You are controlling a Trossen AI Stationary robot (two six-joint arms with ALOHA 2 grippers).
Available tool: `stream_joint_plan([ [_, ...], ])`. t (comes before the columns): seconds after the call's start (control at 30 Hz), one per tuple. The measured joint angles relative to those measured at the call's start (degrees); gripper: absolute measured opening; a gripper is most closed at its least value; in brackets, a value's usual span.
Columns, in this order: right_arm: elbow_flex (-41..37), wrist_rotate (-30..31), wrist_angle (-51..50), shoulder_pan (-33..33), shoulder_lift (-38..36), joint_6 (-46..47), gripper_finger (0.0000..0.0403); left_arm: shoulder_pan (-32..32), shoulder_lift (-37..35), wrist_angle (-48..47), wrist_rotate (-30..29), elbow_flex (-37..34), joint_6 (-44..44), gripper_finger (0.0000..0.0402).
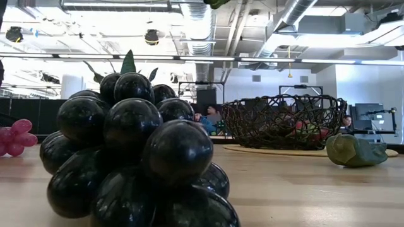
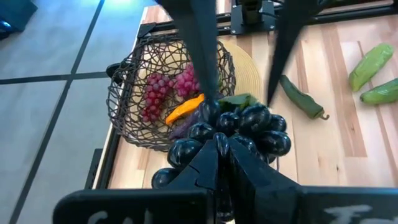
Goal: Build produce basket
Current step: Put the black grapes into the black wire basket
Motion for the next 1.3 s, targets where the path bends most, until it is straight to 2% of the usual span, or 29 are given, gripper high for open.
stream_joint_plan([
  [0.43, -0.1, 0.3, 1.8, 1.3, 2.3, -1.0, 0.019, 0.0, 0.0, 1.0, 2.5, 0.0, -0.4, 0.0],
  [0.67, -0.1, 5.3, 3.4, 1.2, 2.3, -3.0, 0.019, 0.0, 0.0, 0.9, 2.5, 0.0, -0.6, 0.0],
  [0.93, -0.1, 13.9, 3.3, 0.4, 2.3, -4.0, 0.0188, 0.0, 0.0, 1.0, 3.3, 0.0, -1.3, 0.0],
  [1.3, -0.1, 14.7, 3.4, 0.2, 2.3, -4.0, 0.0193, 0.0, 0.0, 1.0, 4.5, 0.0, -1.4, 0.0],
])
